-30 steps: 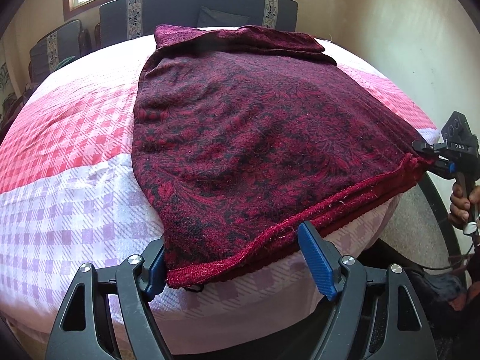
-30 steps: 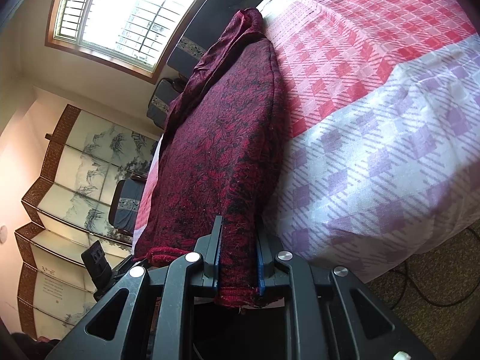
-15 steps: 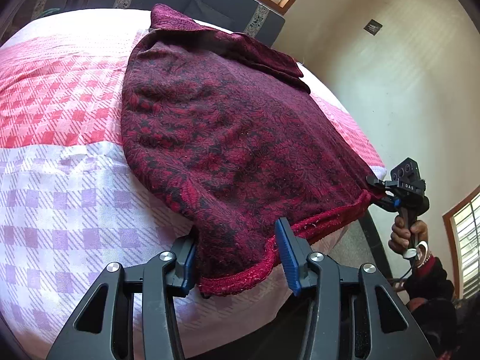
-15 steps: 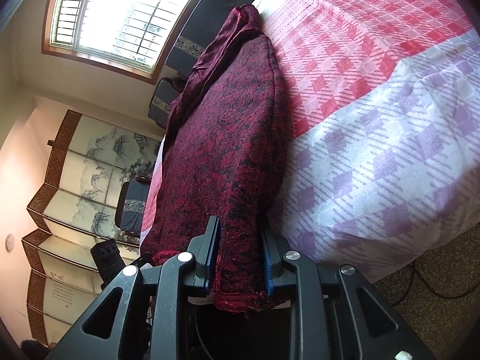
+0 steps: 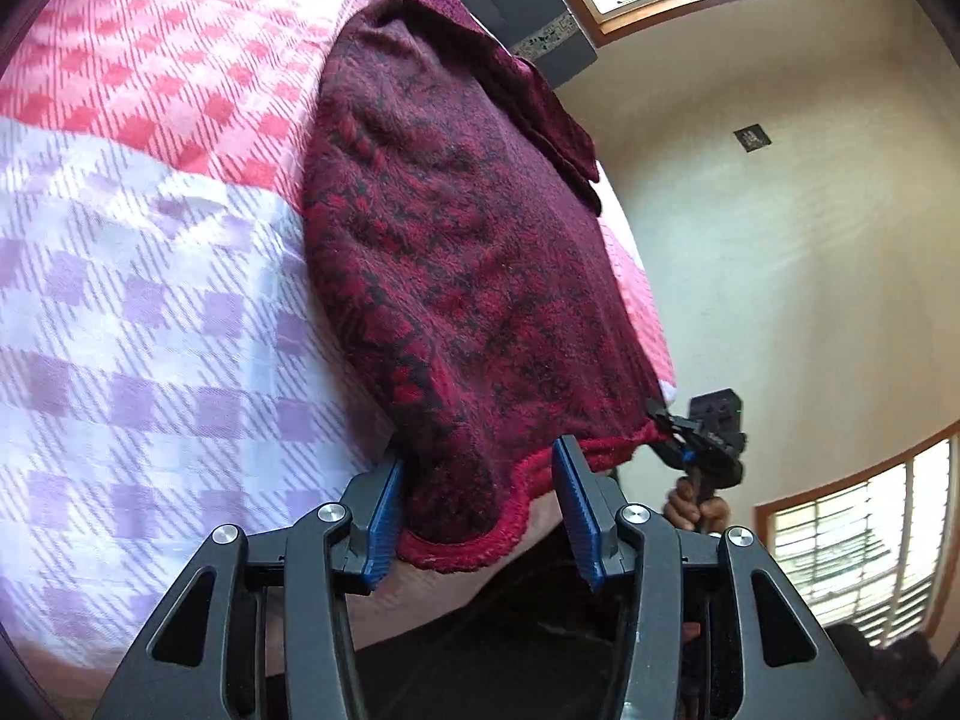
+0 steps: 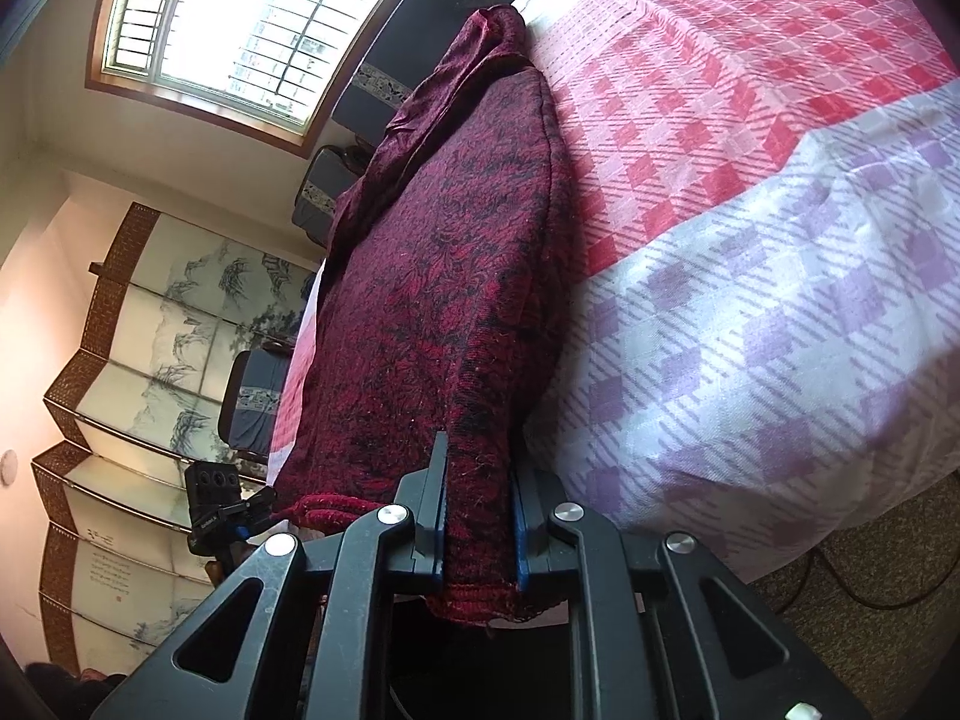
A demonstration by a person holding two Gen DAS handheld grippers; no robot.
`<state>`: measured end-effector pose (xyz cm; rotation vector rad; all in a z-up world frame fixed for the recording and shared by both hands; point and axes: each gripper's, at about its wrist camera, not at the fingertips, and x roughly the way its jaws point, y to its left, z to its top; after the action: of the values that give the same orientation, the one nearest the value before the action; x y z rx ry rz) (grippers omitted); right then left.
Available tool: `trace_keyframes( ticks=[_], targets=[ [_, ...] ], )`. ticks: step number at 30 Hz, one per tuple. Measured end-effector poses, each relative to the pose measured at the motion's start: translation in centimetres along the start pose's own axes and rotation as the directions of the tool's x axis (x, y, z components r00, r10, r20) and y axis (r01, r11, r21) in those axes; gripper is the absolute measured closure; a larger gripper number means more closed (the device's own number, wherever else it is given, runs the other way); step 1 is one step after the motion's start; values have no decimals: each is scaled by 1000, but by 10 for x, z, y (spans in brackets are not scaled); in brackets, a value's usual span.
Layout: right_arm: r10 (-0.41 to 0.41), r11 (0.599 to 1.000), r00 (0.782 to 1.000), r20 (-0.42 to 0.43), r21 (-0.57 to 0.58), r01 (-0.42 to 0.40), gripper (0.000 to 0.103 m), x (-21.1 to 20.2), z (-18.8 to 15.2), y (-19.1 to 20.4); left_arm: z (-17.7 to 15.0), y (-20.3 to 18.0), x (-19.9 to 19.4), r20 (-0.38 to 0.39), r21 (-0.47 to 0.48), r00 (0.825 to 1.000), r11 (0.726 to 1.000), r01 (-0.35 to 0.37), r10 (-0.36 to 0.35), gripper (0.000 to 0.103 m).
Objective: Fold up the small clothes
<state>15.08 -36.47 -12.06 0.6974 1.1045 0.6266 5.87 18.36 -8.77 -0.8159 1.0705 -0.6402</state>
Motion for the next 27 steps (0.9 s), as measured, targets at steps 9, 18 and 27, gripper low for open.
trace_keyframes(
  ticks=[9, 18, 27],
  targets=[
    [-1, 1000, 1000, 3, 4, 1, 86, 2, 0, 1, -32, 1, -12, 56, -53, 996, 996, 75, -72, 49],
    [1, 1000, 1000, 10, 20, -2, 86, 4, -1, 1, -28, -27, -2, 257, -68, 959, 992, -102, 117, 43],
    [-24, 1000, 1000, 10, -18, 24, 90, 2, -1, 5, -33, -55, -10, 364, 22, 895, 959, -283, 256, 92]
  ],
)
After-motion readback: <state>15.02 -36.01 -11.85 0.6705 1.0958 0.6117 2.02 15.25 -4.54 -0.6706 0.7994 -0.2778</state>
